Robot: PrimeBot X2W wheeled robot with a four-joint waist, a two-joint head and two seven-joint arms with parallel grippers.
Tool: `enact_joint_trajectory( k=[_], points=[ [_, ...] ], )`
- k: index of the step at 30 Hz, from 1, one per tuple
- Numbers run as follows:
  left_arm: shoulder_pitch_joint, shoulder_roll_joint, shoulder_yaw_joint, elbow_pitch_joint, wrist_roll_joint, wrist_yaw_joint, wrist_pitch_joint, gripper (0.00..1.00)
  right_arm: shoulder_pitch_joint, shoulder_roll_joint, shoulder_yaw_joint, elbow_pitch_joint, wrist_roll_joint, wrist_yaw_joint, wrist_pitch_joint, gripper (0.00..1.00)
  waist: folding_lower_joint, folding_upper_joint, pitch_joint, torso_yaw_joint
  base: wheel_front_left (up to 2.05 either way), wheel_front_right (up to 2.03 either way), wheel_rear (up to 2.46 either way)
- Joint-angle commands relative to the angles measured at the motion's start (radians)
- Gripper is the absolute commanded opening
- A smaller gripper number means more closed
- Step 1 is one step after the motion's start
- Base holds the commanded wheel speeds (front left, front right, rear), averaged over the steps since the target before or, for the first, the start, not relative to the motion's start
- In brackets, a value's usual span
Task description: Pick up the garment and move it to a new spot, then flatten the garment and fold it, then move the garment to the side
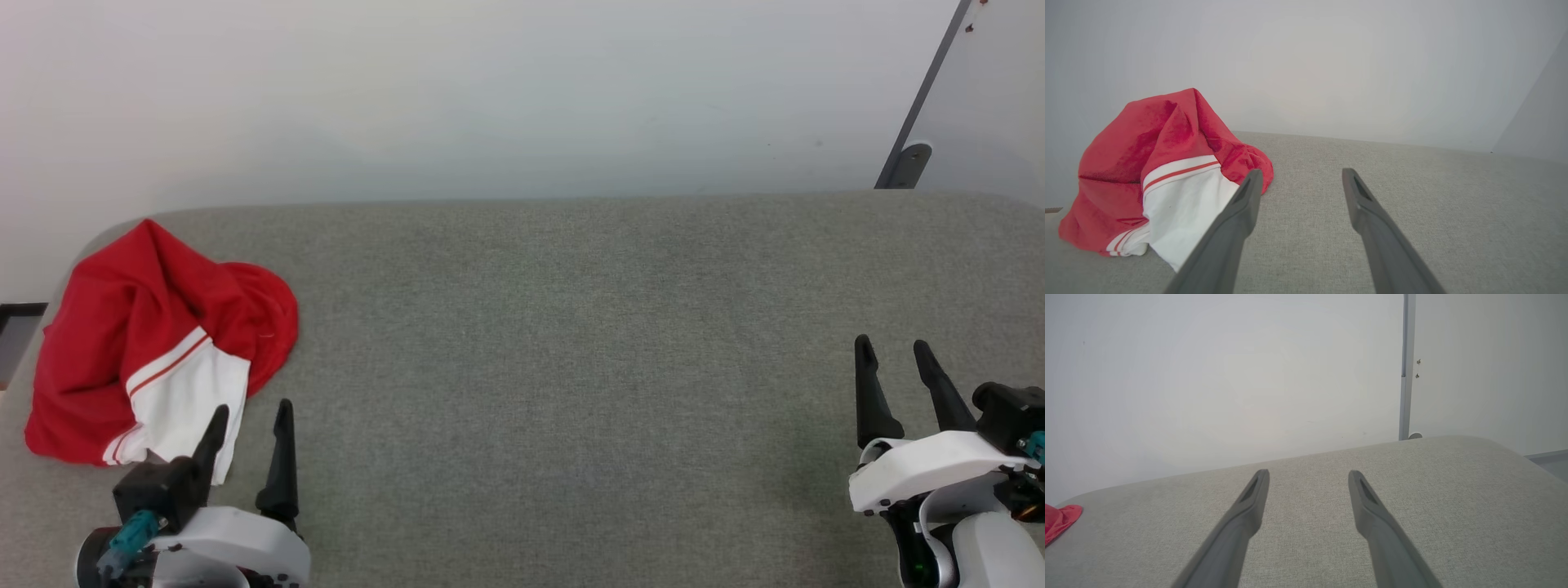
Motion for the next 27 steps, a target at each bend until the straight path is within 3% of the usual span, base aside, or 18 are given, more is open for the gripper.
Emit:
enact_joint_trajectory(
  k=[1, 27],
  points=[
    [0.0, 0.006, 0.005, -0.009, 0.032, -0.003, -0.01, 1.0, -0.022, -0.004, -0.003, 0.0, -0.023, 0.005, -0.011, 1.0, 0.0, 0.0, 0.0, 0.001, 0.0, 0.0, 0.0],
    [-0.011, -0.013, 0.053, 0.053, 0.202, -0.059, -0.062, 1.0, -0.042, 0.002, -0.042, 0.036, -0.169, 0.005, -0.061, 1.0, 0.0, 0.0, -0.007, 0.01, 0.0, 0.0, 0.0]
  ],
)
